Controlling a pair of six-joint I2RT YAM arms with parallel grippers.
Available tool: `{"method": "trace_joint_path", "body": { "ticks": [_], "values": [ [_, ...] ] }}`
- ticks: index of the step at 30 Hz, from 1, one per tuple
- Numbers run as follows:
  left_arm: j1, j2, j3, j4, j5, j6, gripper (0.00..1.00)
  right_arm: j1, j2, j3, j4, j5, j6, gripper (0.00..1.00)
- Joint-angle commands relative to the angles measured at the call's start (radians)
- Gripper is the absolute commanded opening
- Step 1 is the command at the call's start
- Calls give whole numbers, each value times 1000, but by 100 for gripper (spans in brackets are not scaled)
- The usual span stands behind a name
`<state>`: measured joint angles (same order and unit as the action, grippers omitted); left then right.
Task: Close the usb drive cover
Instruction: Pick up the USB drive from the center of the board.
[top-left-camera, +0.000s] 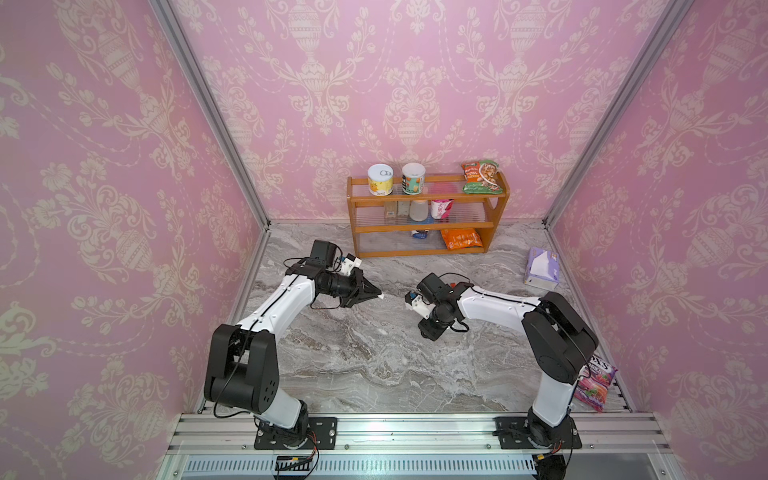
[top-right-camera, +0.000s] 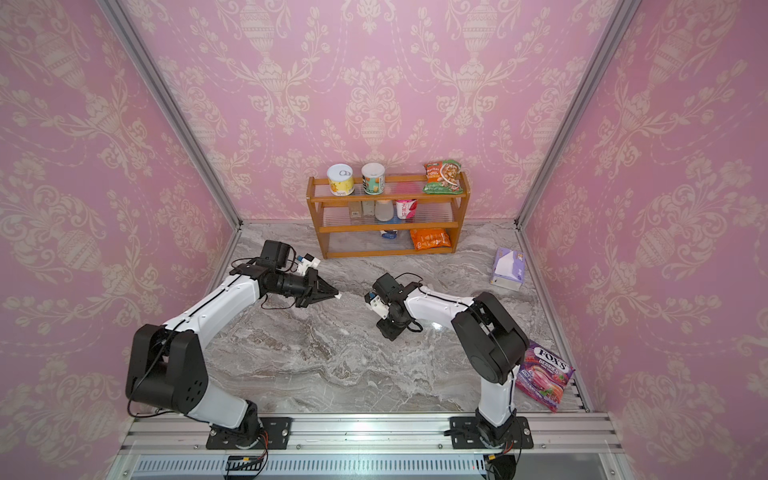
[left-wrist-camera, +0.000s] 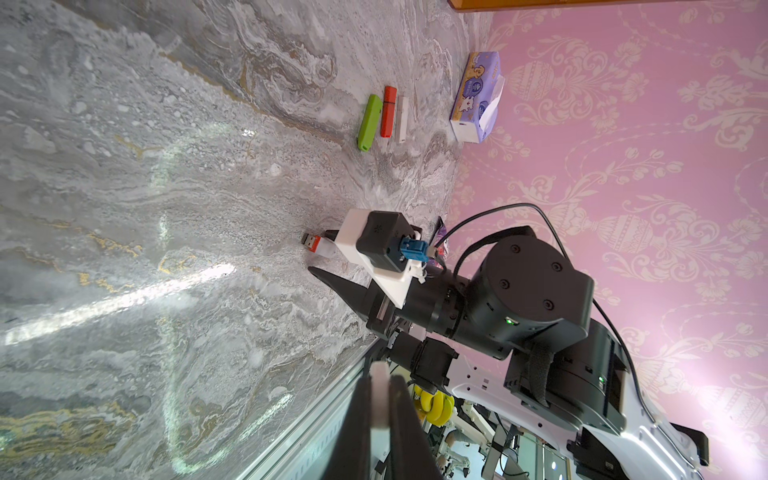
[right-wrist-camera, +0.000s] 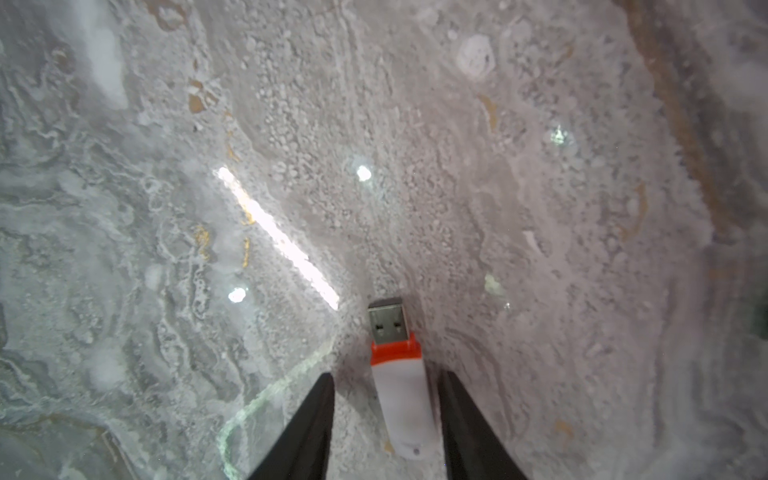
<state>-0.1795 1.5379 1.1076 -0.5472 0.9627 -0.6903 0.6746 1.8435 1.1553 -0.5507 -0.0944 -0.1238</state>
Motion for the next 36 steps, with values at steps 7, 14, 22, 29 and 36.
{"method": "trace_joint_path", "body": {
  "ticks": [7,14,22,29,36],
  "values": [
    [12,-16,-11,-23,-12,26,0,5,34,-5,-80,83,-21,43],
    [11,-23,-14,-29,-19,25,0,6,37,-16,-88,87,-28,40],
    [11,-20,-9,-29,-21,21,0,15,42,-16,-88,74,-29,21],
    [11,-9,-6,-23,-17,12,0,15,16,-22,-65,46,-25,0],
    [12,-17,-9,3,12,-4,0,-10,-139,-17,38,-146,58,0]
  ]
}}
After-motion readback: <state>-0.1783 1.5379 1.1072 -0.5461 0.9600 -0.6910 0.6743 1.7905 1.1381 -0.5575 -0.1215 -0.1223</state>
